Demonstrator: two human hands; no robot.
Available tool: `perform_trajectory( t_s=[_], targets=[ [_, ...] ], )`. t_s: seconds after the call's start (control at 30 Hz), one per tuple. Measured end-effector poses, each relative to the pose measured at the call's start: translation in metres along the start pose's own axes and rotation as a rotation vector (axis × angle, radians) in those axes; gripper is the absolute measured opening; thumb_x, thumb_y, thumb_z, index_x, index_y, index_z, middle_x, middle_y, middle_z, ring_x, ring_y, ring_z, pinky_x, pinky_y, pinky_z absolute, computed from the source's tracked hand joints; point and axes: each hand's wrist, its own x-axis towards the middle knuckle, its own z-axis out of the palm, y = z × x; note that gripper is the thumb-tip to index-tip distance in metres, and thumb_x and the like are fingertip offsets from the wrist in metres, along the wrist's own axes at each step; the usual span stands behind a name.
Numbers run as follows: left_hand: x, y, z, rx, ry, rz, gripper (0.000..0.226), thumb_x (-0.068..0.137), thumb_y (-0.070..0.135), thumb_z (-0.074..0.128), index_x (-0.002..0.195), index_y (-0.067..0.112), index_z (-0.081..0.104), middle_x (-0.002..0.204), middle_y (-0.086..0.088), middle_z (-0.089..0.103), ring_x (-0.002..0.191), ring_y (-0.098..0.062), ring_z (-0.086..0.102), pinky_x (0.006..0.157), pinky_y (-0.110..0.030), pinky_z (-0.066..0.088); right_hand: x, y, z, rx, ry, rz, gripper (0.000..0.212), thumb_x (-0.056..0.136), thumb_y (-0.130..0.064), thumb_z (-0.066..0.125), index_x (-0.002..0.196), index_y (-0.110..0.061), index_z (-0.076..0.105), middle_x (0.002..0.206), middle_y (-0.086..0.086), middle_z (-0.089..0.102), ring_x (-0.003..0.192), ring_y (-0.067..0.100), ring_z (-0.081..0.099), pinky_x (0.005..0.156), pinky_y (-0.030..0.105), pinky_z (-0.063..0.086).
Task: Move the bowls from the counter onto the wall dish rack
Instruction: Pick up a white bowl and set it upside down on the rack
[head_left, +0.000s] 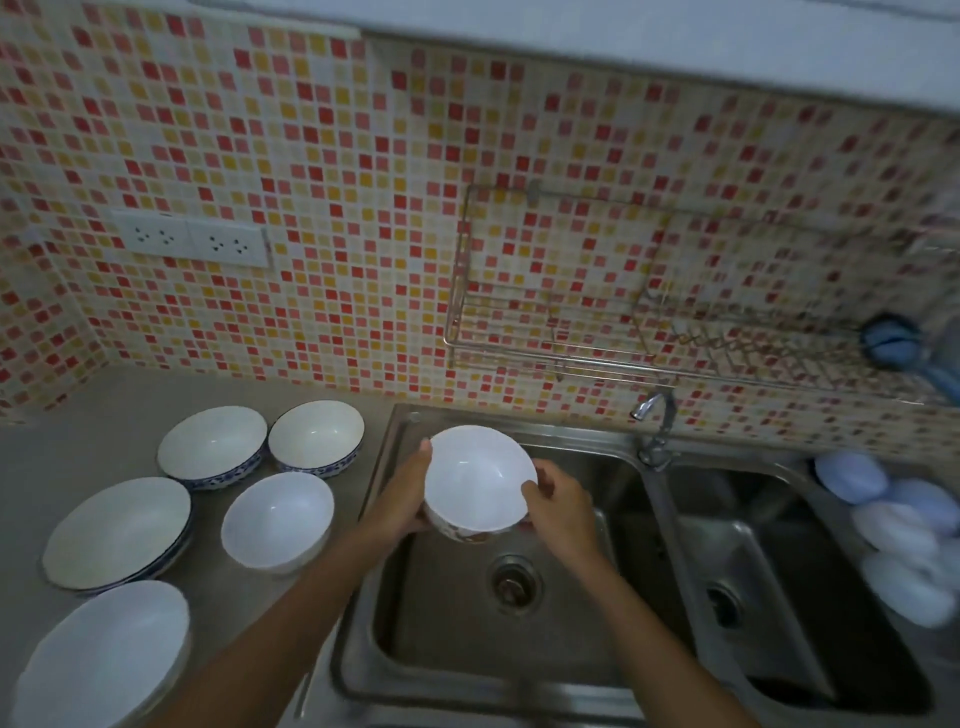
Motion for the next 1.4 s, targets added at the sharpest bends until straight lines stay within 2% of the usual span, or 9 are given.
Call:
perform_trajectory(
  t_s=[0.17,0.27,0.4,0.53,0.7,0.9,1.03,1.2,1.4],
  targets=[
    [0.012,0.026,0.039,-0.036,0.016,0.107,0.027,0.088,0.061,0.040,0.106,0.047,0.056,0.120,0.008,0.063,0.110,-0.020,0.061,0.097,-0.049,0.050,0.021,-0.009,-0.035,0.044,0.088,-0.007,0.031,0.093,-0.019,0.054,0.124,-0.019,0.061,0.119,0.000,0.064,0.104,0.021,0.061,0.075,0.042,0.061],
    [0.023,0.040,0.053,-0.079,0.000,0.106,0.044,0.077,0.072,0.051,0.109,0.043,0.059,0.125,-0.001,0.063,0.109,-0.024,0.062,0.097,-0.052,0.050,0.031,-0.018,-0.058,0.063,0.117,-0.052,0.029,0.095,-0.019,0.053,0.123,-0.018,0.061,0.112,-0.002,0.063,0.102,0.017,0.059,0.063,0.022,0.057],
    [0.029,0.065,0.075,-0.014,-0.020,0.203,0.047,0.087,0.069,0.036,0.128,0.047,0.044,0.128,0.007,0.058,0.114,-0.021,0.058,0.097,-0.052,0.050,0.044,-0.033,-0.089,0.087,0.208,-0.135,0.026,0.099,-0.032,0.047,0.107,-0.017,0.068,0.093,-0.006,0.066,0.090,0.012,0.061,0.063,0.017,0.046],
    [0.027,0.106,0.103,-0.029,0.008,0.356,0.027,0.095,0.054,0.031,0.113,0.046,0.048,0.117,0.008,0.059,0.107,-0.020,0.059,0.091,-0.047,0.053,0.068,-0.042,-0.117,0.076,0.389,-0.243,0.038,0.102,-0.034,0.039,0.098,-0.013,0.070,0.087,-0.002,0.071,0.081,0.008,0.063,0.065,0.014,0.046],
    [0.037,0.157,0.125,-0.030,0.159,0.533,0.032,0.098,0.051,0.025,0.124,0.041,0.040,0.126,0.000,0.053,0.108,-0.021,0.057,0.085,-0.039,0.056,0.108,-0.043,-0.145,-0.338,0.443,-0.431,0.033,0.102,-0.026,0.042,0.123,-0.013,0.063,0.123,0.005,0.066,0.113,0.021,0.061,0.102,0.036,0.046],
    [0.086,0.193,0.145,0.382,0.262,0.688,0.054,0.097,0.049,0.035,0.147,0.044,0.014,0.154,-0.004,0.021,0.137,-0.030,0.031,0.109,-0.048,0.031,0.147,-0.016,-0.140,-0.817,0.336,-0.383,0.061,0.101,-0.044,0.010,0.148,-0.012,0.034,0.154,0.007,0.035,0.145,0.024,0.027,0.121,0.046,0.011],
    [0.119,0.181,0.152,0.819,0.282,0.834,0.070,0.092,0.046,0.051,0.149,0.040,0.011,0.150,-0.006,0.023,0.133,-0.030,0.035,0.105,-0.040,0.037,0.149,-0.014,-0.134,-0.900,0.375,-0.360,0.067,0.100,-0.042,0.001,0.150,-0.005,0.023,0.158,0.013,0.025,0.148,0.025,0.017,0.121,0.043,0.001],
    [0.150,0.165,0.155,1.522,0.238,1.037,0.091,0.081,0.049,0.064,0.150,0.027,0.009,0.151,-0.006,0.035,0.135,-0.029,0.035,0.116,-0.047,0.021,0.148,-0.011,-0.132,-0.875,0.414,-0.390,0.071,0.097,-0.043,-0.005,0.150,-0.002,0.020,0.157,0.016,0.023,0.148,0.027,0.015,0.121,0.043,0.001],
    [0.160,0.163,0.158,1.468,0.154,0.928,0.100,0.074,0.034,0.077,0.151,0.025,0.013,0.150,-0.004,0.037,0.133,-0.027,0.034,0.107,-0.041,0.037,0.150,-0.009,-0.127,-0.856,0.490,-0.399,0.061,0.101,-0.037,0.014,0.145,0.000,0.035,0.152,0.017,0.036,0.144,0.028,0.028,0.119,0.045,0.007]
  ],
)
